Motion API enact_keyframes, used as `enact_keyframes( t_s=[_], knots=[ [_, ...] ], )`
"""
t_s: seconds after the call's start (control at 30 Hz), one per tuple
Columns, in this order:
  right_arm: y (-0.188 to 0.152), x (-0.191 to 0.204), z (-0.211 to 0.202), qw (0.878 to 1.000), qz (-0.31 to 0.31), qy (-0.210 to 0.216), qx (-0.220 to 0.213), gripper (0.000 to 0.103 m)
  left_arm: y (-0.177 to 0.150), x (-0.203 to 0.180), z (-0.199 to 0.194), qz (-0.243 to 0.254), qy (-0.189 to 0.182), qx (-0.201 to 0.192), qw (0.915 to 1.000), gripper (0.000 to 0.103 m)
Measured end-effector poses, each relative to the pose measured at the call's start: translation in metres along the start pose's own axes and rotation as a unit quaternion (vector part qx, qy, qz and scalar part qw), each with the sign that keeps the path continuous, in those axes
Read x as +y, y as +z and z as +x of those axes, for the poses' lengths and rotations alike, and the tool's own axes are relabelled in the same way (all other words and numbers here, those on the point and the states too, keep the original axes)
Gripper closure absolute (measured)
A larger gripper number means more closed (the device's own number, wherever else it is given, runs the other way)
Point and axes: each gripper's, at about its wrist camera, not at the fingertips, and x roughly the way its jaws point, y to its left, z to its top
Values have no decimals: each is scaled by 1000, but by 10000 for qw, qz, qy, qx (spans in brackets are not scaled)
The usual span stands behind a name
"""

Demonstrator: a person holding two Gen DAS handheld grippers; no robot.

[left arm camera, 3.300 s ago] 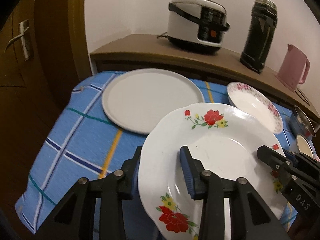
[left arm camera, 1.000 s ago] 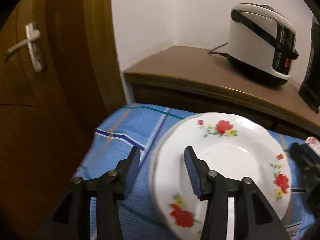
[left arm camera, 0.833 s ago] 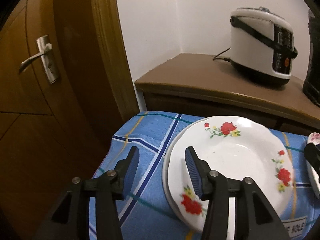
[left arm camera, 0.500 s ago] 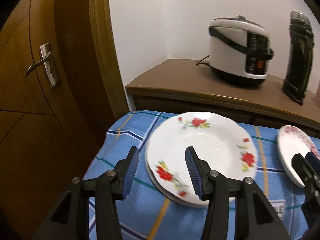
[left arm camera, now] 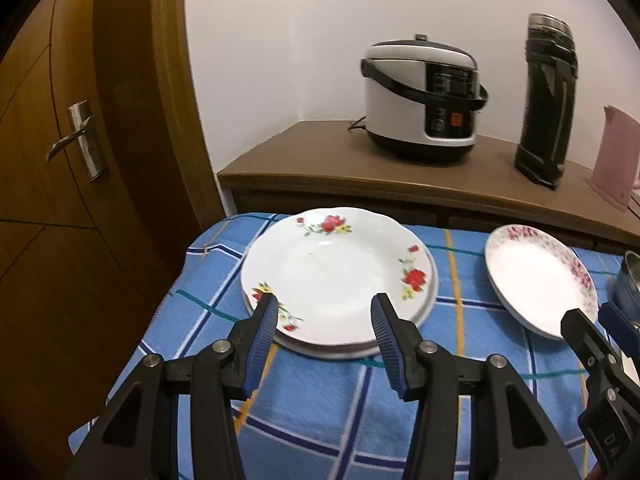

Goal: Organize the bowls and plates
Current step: 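Open both grippers and withdraw from the stacked plates, then reach both grippers to the pink-floral-rimmed plate and grasp its rim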

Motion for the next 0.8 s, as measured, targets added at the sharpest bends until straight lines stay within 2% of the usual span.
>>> enact_keyframes(
  t_s=[0.13, 0.43, 0.47, 0.53, 0.67, 0.8],
  knots=[
    [-3, -7, -7, 10000, 45, -1, 22, 37, -3, -9, -5, 63, -52, 33, 10000, 52],
    [-10, -14, -24, 10000, 52, 21, 42, 28, -15, -24, -18, 143, -204, 95, 9996, 51],
    [-11, -14, -25, 10000, 46, 31, 57, 25, -18, -26, -19, 145, -233, 118, 9996, 50],
    [-15, -14, -27, 9999, 46, 55, 127, 22, -25, -28, -21, 115, -296, 169, 9994, 35],
    [-20, -14, -30, 9997, 16, 86, 248, 21, -35, -36, -21, 93, -423, 279, 9987, 35],
    [-16, -29, -32, 9992, 210, -66, 320, 21, -36, -45, -18, 125, -589, 363, 9975, 35]
  ],
)
